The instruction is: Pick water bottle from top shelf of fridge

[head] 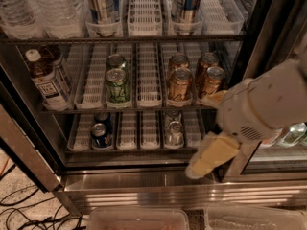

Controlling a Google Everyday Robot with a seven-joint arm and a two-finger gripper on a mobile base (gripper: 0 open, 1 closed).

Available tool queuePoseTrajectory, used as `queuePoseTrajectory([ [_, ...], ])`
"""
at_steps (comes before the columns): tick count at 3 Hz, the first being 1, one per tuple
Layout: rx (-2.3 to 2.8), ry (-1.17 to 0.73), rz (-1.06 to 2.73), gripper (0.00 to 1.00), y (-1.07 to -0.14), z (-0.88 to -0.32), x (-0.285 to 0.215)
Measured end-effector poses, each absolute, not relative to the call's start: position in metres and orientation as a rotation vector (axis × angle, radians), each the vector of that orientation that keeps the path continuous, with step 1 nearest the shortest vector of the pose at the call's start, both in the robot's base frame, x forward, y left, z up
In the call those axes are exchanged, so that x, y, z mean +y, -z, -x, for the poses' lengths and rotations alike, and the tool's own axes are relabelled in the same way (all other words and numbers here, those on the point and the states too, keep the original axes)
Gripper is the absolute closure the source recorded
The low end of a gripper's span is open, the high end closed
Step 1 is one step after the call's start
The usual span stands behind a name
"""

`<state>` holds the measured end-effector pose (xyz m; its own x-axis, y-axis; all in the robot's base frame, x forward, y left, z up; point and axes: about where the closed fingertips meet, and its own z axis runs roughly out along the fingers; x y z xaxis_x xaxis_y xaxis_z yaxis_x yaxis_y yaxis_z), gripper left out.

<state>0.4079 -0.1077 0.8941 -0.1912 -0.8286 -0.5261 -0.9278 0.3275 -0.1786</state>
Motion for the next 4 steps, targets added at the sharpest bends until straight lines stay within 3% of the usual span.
queuePoseTrajectory([
  [4, 1.636, -0.509, 1.206, 0.0, -0.925, -0.417, -0.022],
])
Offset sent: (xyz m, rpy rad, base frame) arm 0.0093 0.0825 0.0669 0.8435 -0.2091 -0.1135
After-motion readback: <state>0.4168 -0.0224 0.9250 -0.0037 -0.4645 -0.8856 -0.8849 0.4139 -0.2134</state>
